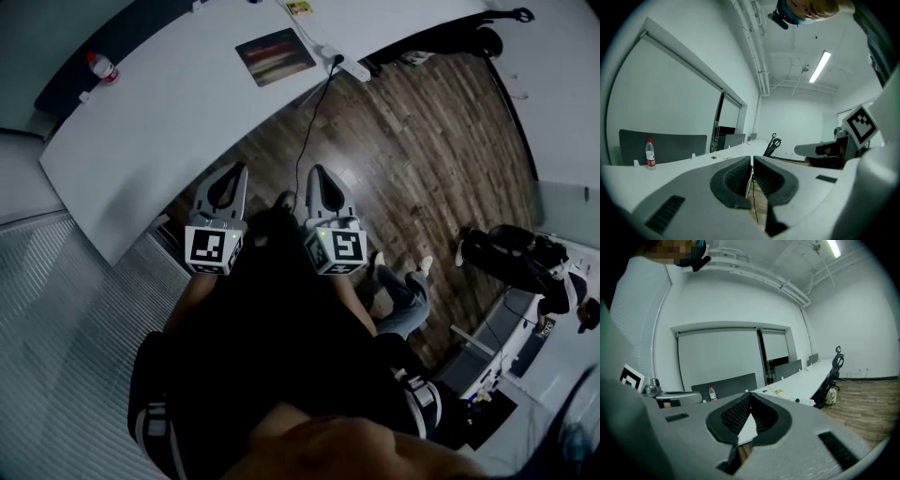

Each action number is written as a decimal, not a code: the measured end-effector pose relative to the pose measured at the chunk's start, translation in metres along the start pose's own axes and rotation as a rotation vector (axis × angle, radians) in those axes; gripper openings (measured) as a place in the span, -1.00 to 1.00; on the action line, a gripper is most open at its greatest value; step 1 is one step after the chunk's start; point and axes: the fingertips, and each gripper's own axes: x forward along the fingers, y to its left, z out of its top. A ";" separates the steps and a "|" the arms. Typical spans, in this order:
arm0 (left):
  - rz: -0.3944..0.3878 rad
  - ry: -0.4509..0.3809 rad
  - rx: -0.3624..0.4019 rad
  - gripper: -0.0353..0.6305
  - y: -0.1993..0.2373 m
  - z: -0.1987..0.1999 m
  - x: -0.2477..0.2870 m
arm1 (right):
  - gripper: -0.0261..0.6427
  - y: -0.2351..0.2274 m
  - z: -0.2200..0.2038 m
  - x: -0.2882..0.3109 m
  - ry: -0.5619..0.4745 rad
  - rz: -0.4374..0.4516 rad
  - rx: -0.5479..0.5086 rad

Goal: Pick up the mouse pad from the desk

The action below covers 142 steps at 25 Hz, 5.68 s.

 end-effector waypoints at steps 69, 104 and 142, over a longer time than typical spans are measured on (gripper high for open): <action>0.165 0.494 -0.057 -0.35 0.250 -0.164 0.402 | -0.61 -0.216 -0.152 0.424 0.519 -0.013 0.028; 0.136 0.851 -0.022 -0.15 0.303 -0.285 0.464 | -0.23 -0.275 -0.260 0.482 0.799 -0.163 0.006; 0.103 0.803 -0.124 -0.79 0.269 -0.277 0.462 | -0.73 -0.254 -0.255 0.483 0.788 -0.135 0.002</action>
